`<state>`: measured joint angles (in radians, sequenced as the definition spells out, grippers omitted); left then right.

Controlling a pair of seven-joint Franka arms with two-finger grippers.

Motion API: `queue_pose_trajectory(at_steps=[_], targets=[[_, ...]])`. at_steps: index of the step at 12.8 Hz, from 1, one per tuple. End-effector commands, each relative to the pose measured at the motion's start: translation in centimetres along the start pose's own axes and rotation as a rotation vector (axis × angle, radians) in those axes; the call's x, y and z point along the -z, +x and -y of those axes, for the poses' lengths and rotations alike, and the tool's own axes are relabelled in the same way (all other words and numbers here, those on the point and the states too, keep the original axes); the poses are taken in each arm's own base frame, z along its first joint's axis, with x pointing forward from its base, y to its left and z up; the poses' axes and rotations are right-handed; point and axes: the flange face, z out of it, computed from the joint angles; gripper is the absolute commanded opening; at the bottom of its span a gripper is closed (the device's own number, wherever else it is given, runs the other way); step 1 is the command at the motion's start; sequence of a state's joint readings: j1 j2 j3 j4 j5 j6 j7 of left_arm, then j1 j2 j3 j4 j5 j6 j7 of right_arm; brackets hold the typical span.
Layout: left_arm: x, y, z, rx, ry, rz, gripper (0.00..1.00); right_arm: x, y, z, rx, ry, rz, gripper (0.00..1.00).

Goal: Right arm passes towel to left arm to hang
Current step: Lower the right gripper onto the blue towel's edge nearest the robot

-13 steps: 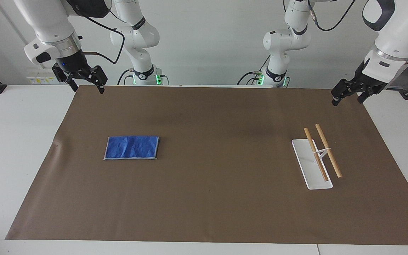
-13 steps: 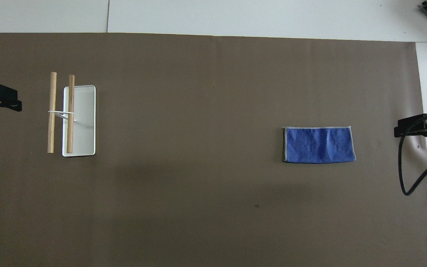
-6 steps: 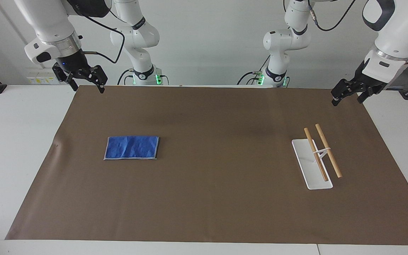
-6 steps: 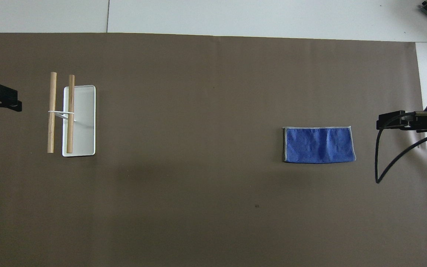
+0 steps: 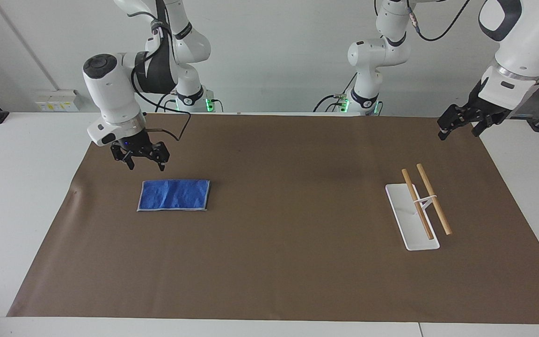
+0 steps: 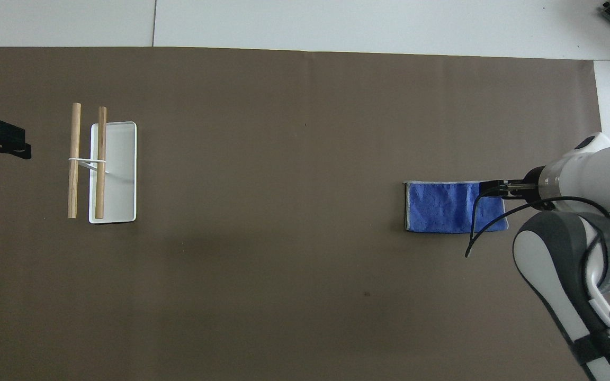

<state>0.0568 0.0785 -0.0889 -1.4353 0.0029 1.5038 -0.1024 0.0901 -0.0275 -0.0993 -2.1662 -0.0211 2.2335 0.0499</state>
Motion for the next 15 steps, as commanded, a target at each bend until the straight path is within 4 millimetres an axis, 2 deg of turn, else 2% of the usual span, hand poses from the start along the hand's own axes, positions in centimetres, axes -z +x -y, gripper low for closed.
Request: queue_pose_trajectory(at_steps=[1,4,7,10,14,15], targets=[[0.1,-0.8,-0.4,0.005,0.015,-0.019,1.0,-4.5,-1.0,-0.2,0.026,0.007,-0.013,1.0],[0.2,-0.8,-0.5,0.004,0.014,-0.024,1.0,-8.9,-0.9,0.1,-0.002,0.037,-0.011,1.0],[0.5,-1.0,-0.4,0.001,0.017,-0.023,1.0,-10.2,-2.0,-0.5,0.05,0.04,0.006,1.0],[0.6,-0.9,-0.5,-0.013,0.017,-0.035,1.0,-12.6,-4.0,-0.5,0.052,0.038,0.005,1.0],[0.7,-0.9,-0.5,-0.06,0.017,-0.036,1.0,-13.3,-4.1,-0.4,0.06,0.035,-0.003,0.99],[0.7,-0.9,-0.6,-0.067,0.017,-0.037,1.0,-13.5,-4.1,-0.4,0.06,0.035,0.0,0.78]])
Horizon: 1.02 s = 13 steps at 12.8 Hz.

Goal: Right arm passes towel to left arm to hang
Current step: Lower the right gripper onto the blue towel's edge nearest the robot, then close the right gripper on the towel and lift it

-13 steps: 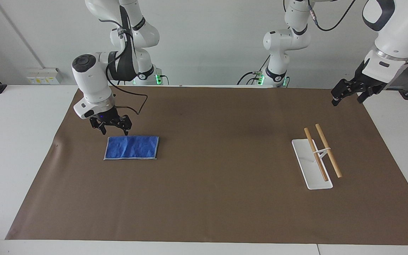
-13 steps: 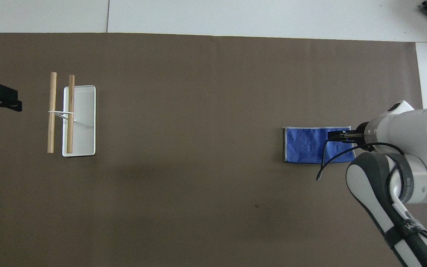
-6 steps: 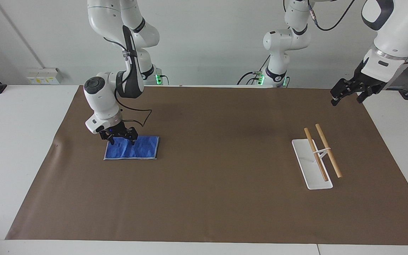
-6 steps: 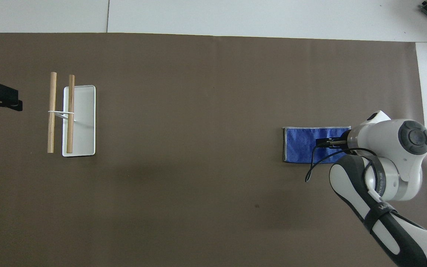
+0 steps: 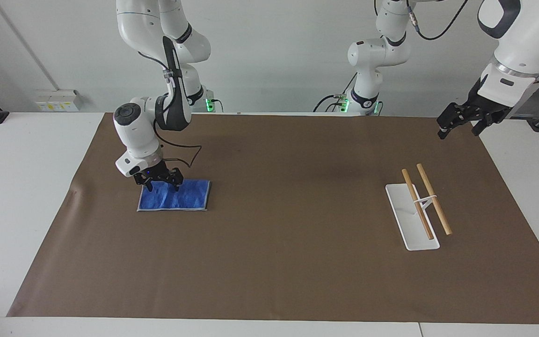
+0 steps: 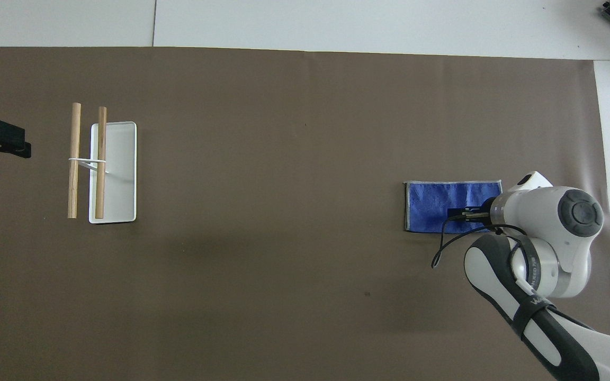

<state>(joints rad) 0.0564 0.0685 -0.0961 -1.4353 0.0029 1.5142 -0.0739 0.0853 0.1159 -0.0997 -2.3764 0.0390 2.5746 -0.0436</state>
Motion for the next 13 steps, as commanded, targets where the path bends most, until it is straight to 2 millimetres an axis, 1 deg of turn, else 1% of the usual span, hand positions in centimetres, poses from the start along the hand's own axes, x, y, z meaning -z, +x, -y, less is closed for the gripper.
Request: queue_pose_trajectory(at_steps=[1,2,3,4,5,6,7,8,11,13], targets=[[0.1,-0.6,-0.2,-0.031,0.019,-0.017,1.0,-0.6,-0.2,-0.2,0.016,0.011,-0.012,0.54],[0.1,-0.6,-0.2,-0.031,0.019,-0.015,1.0,-0.6,-0.2,-0.2,0.013,0.011,-0.012,0.31],[0.1,-0.6,-0.2,-0.032,0.019,-0.017,1.0,-0.6,-0.2,-0.2,0.006,0.011,-0.012,0.12],[0.1,-0.6,-0.3,-0.034,0.019,-0.017,1.0,-0.6,-0.2,-0.1,-0.004,0.011,-0.013,0.0],[0.0,-0.6,-0.3,-0.034,0.019,-0.014,1.0,-0.5,-0.1,0.0,-0.025,0.012,-0.013,0.0],[0.0,-0.6,-0.3,-0.034,0.019,-0.014,1.0,-0.1,0.3,0.5,-0.045,0.014,-0.02,0.0],[-0.1,-0.7,-0.3,-0.031,0.018,-0.009,1.0,1.2,1.1,2.1,-0.05,0.02,-0.042,0.0],[0.1,-0.9,-0.4,-0.032,0.017,-0.013,1.0,2.8,1.8,2.9,-0.055,0.026,-0.046,0.0],[0.0,-0.9,-0.4,-0.022,0.015,-0.012,1.0,8.2,4.1,3.5,-0.063,0.04,-0.072,0.0],[-0.1,-1.0,-0.4,-0.022,0.015,-0.009,1.0,11.2,5.2,5.4,-0.059,0.083,-0.119,0.0]])
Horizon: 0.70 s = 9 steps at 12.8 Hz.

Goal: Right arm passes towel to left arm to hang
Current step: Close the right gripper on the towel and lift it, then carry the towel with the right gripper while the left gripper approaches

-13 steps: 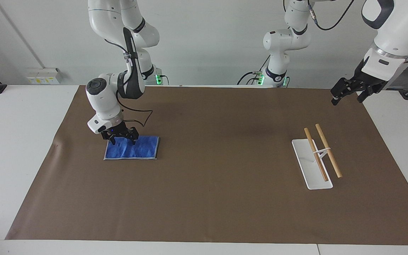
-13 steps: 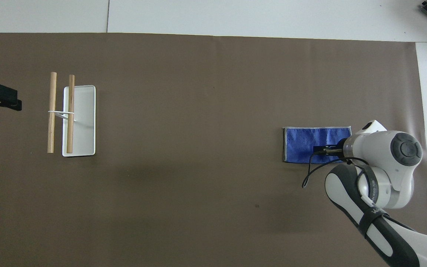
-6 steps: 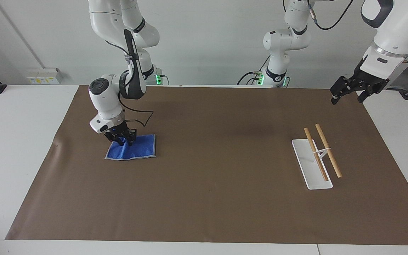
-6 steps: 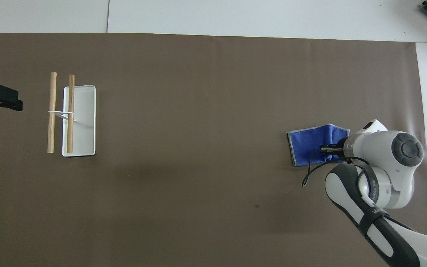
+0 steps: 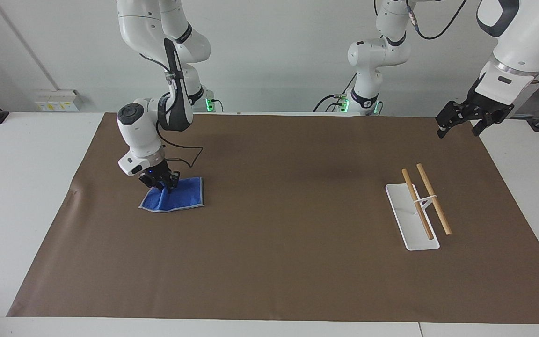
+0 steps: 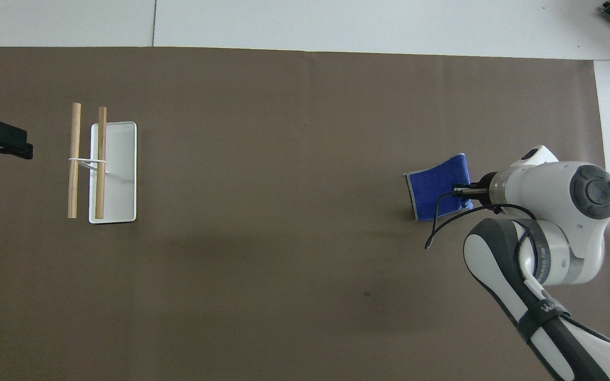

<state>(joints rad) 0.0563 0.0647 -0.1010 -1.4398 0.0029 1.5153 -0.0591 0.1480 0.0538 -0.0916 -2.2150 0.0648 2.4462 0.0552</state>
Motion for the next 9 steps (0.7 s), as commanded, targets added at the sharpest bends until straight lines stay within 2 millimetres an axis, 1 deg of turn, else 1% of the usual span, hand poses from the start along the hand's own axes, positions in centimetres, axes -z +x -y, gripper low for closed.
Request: queue_pose_trajectory(at_steps=[1,2,3,5,6,7,8,9], targets=[[-0.4,-0.9,0.0,-0.007,0.016,-0.002,1.0,3.9,1.4,2.8,-0.024,0.08,-0.051,0.0],[-0.6,-1.2,0.0,-0.005,0.017,0.002,1.0,5.1,2.1,3.9,-0.03,0.111,-0.073,0.0],[-1.2,-1.5,0.0,-0.002,0.019,0.019,1.0,6.2,2.9,4.9,-0.045,0.147,-0.096,0.0],[-2.2,-2.5,-0.3,0.004,0.017,0.036,1.0,8.0,4.1,7.2,-0.098,0.261,-0.123,0.0],[-2.4,-2.6,-0.4,0.013,0.013,0.021,1.0,8.5,4.5,8.3,-0.122,0.313,-0.127,0.0],[-2.8,-2.4,-0.5,0.051,0.01,-0.006,1.0,9.1,4.9,9.8,-0.156,0.376,-0.135,0.0],[-2.8,-2.1,-0.7,0.111,-0.005,-0.042,1.0,9.3,4.9,11.0,-0.2,0.442,-0.131,0.0],[-3.0,-1.8,-0.8,0.167,-0.021,-0.068,1.0,9.7,5.0,11.5,-0.259,0.512,-0.138,0.0]])
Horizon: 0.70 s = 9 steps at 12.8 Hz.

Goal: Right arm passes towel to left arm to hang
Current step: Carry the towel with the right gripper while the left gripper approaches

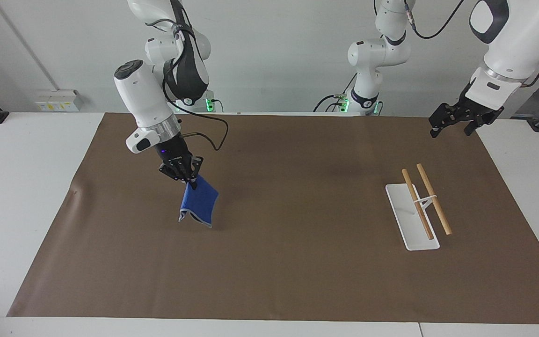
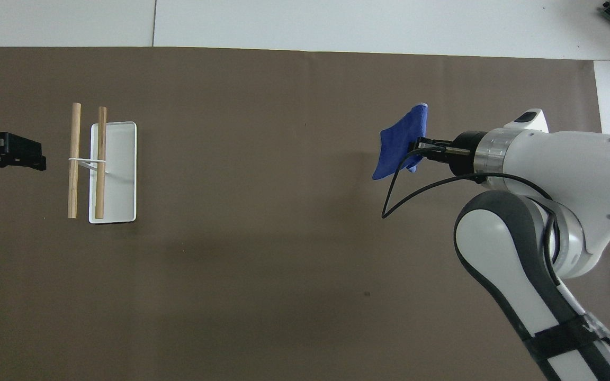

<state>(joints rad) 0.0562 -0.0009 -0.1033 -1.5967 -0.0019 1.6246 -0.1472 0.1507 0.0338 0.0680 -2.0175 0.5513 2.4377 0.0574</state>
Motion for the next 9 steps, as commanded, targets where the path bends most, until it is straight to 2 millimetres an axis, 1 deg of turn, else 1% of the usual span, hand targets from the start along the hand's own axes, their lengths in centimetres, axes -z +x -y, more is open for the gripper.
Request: queue_pose_trajectory(at_steps=[1,3,4,5,6,7,9], targets=[[-0.4,-0.7,-0.5,0.132,-0.033,-0.067,1.0,-0.7,0.2,2.6,-0.132,0.156,-0.022,0.0],[-0.7,-0.4,-0.7,0.234,-0.055,-0.106,1.0,-1.8,-1.2,5.3,-0.188,0.235,-0.035,0.0],[-1.0,-0.3,-1.1,0.293,-0.081,-0.126,1.0,-2.5,-1.8,6.4,-0.227,0.273,-0.043,0.0],[-1.2,-0.1,-1.3,0.362,-0.108,-0.153,1.0,-3.2,-2.5,7.5,-0.293,0.325,-0.05,0.0],[-1.7,-0.1,-2.0,0.447,-0.133,-0.179,1.0,-3.9,-3.6,9.5,-0.365,0.39,-0.059,0.0],[-2.3,-0.2,-2.3,0.524,-0.153,-0.201,1.0,-4.9,-4.5,11.0,-0.433,0.435,-0.067,0.0],[-3.4,-1.0,-2.6,0.612,-0.178,-0.235,1.0,-5.9,-5.4,13.6,-0.536,0.504,-0.073,0.0]])
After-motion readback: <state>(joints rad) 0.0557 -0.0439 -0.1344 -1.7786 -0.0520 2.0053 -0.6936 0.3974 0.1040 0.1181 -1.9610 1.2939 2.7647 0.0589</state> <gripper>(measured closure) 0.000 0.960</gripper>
